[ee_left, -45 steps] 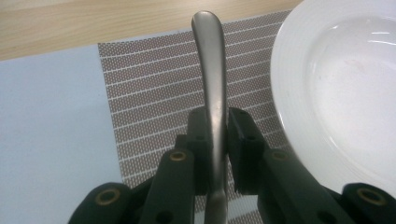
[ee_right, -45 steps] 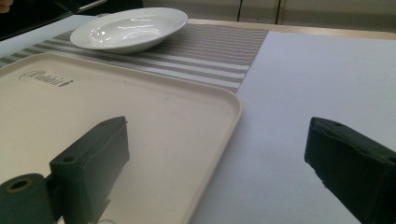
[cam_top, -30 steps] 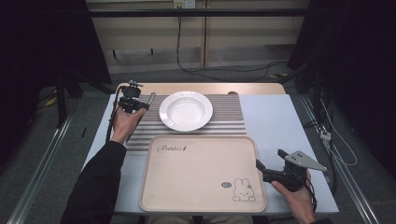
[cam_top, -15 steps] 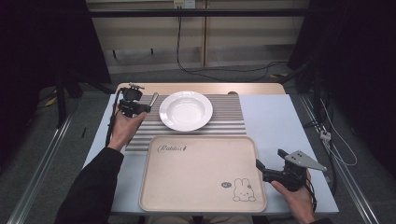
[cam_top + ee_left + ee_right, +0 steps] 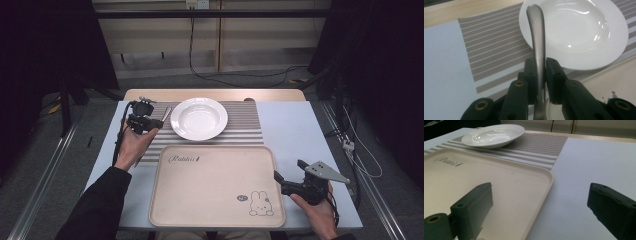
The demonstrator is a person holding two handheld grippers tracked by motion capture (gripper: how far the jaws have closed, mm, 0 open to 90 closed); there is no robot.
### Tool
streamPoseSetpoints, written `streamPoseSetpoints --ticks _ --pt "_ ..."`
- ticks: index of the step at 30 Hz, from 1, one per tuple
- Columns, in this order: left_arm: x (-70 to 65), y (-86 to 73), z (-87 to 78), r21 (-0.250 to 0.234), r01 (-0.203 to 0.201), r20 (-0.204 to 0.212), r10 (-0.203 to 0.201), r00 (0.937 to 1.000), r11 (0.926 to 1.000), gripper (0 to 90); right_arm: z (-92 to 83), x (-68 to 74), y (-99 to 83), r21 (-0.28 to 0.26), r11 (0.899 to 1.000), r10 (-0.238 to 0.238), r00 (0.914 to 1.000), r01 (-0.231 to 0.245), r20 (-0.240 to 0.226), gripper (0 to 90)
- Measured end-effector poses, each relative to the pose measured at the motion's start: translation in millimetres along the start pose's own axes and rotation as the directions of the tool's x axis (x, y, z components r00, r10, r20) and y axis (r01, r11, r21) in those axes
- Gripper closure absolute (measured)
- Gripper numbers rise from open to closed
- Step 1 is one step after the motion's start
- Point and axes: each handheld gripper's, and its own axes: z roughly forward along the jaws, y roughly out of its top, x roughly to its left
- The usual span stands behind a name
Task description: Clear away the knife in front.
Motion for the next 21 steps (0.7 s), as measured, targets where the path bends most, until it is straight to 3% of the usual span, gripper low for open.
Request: streamPoseSetpoints --ticks 7,10,14,17,21 --pt "-13.7 -7.3 -4.3 0.01 -0.018 -0.006 0.018 0.9998 0.9998 79.8 0.1 0.1 0.2 0.0 1.0 0.0 1.0 0.0 0.001 6.2" --pt "-18.4 -10.2 -7.1 0.0 -0.006 0.005 0.006 1.0 1.0 79.8 -0.1 0.2 0.2 0.0 1.0 -0.001 1.0 0.001 0.001 6.2" --pt "-24.6 -13.8 -11.1 0.007 -0.027 0.012 0.027 0.9996 0.9996 79.8 -0.3 0.1 0.2 -0.001 1.0 0.002 1.0 -0.002 -0.001 6.1" --pt "-30.2 -17.7 -13.6 -0.005 -0.014 0.033 0.014 0.9994 0.9999 79.8 -0.4 0.3 0.3 -0.002 1.0 0.004 1.0 -0.004 0.0 6.0" --pt "-39.3 -22.5 -14.5 0.003 -0.029 0.038 0.029 0.9989 0.9996 79.8 -0.4 0.5 0.3 -0.002 1.0 0.003 1.0 -0.003 0.0 6.0"
